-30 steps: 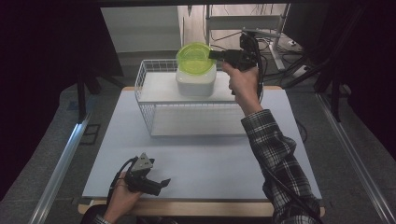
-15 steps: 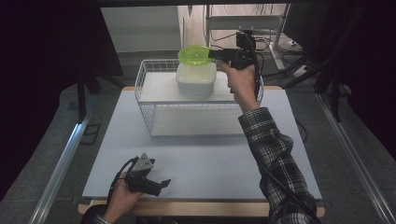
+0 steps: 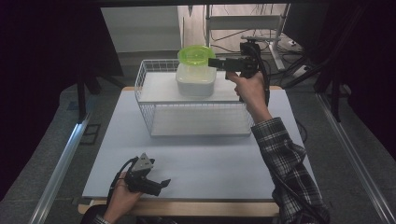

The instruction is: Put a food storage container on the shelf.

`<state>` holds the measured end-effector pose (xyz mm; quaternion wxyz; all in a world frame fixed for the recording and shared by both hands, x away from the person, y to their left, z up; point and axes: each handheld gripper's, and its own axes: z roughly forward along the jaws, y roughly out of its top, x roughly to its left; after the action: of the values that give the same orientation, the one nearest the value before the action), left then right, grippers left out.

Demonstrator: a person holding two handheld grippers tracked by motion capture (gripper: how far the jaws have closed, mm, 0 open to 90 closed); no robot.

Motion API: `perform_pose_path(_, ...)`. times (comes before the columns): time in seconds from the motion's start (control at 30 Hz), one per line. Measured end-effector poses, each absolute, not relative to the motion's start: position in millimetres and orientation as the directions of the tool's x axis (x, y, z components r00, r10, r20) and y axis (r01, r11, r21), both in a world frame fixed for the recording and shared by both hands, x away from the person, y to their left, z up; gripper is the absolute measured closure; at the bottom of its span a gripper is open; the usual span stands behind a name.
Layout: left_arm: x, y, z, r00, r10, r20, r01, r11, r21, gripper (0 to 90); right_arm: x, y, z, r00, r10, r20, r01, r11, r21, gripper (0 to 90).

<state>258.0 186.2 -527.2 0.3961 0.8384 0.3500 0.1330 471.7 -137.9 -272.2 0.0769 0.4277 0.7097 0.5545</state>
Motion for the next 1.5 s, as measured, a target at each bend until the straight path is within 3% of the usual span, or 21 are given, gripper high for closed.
perform_pose_path(0.73, 258, 186, -528, 0.718, 0.693, -0.056, 0.483, -0.438, 0.758, 1.7, 425, -143, -308, -0.712, 0.679, 0.182, 0.41, 0.191, 0.892, 7.7)
perform_pose_path(1.5, 258, 185, -529, 0.719, 0.692, -0.058, 0.483, -0.438, 0.758, 1.7, 389, -150, -368, -0.758, 0.642, 0.112, 0.38, 0.297, 0.876, 6.4)
